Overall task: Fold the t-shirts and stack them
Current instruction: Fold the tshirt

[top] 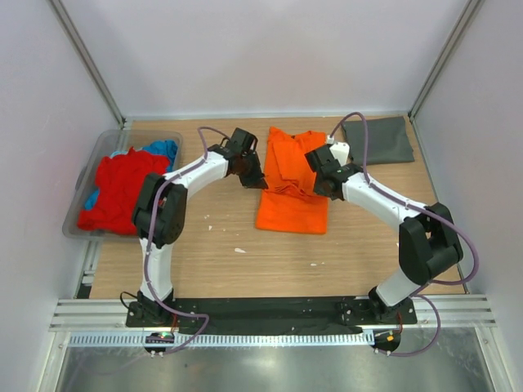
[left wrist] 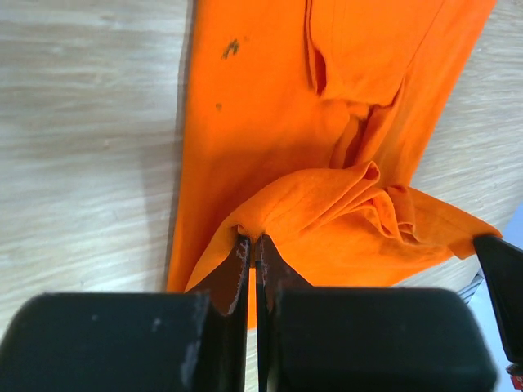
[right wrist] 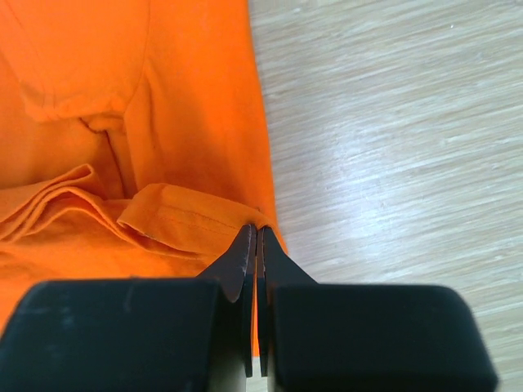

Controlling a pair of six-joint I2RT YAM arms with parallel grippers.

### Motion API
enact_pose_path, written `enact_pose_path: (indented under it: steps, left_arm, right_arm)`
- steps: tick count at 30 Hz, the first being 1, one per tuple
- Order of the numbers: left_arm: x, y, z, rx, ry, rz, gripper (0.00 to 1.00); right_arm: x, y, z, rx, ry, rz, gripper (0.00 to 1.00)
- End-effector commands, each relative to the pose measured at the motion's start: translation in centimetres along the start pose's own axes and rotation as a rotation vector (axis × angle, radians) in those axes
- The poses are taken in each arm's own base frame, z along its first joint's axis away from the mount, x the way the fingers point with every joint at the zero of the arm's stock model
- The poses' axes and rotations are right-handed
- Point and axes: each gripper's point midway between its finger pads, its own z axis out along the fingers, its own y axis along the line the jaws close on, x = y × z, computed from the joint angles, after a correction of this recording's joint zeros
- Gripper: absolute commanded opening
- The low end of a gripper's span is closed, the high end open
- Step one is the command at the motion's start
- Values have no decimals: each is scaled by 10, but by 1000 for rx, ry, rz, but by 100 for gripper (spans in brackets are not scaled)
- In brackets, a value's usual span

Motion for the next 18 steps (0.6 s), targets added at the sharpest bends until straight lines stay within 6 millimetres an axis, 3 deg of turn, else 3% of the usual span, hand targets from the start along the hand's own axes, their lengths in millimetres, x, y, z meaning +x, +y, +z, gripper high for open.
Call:
enact_pose_path:
  steps: [1,8,18]
  left_arm:
    - [-15,-12,5,54,-8,16,0]
    - [-28,-12,16,54,-15,21,0]
    - [-52,-16,17,60,-56,4,0]
  right_arm:
    - [-29,8,-1,-28,-62,17,1]
    - [-36,-2,16,-34,-65,36,1]
    - [-49,11,24,-92,-102,30,1]
